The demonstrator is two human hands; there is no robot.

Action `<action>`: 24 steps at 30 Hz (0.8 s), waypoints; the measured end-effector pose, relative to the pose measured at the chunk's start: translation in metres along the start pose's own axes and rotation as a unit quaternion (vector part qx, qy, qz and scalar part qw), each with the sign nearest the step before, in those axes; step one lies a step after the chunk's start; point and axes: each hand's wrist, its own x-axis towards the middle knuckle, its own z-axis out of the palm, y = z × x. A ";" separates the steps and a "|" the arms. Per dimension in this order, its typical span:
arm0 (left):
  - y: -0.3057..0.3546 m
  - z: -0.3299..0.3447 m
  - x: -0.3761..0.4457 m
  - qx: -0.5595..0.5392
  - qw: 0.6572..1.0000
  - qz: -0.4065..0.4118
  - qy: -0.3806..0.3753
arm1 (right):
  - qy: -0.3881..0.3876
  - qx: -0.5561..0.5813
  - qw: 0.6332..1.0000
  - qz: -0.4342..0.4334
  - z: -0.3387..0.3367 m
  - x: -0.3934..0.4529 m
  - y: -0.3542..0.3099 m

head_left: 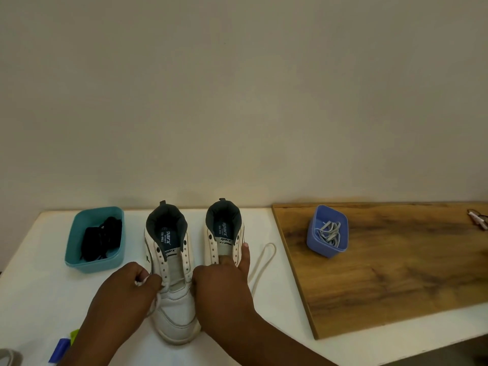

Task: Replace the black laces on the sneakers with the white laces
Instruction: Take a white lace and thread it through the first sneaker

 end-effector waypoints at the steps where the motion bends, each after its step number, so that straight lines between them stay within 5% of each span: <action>1: 0.000 0.000 0.000 0.001 1.000 -0.001 0.000 | 0.002 0.002 1.000 0.002 -0.002 -0.001 -0.001; 9: -0.006 0.003 0.004 -0.013 1.000 0.001 0.001 | -0.089 -0.030 0.995 -0.034 -0.014 -0.003 -0.004; 18: -0.006 0.004 0.005 -0.015 1.000 0.007 -0.001 | 0.015 -0.010 0.999 -0.036 -0.010 -0.003 -0.004; 24: -0.009 0.003 0.004 0.031 0.999 0.026 -0.010 | -0.017 -0.024 0.998 -0.055 -0.011 0.000 0.001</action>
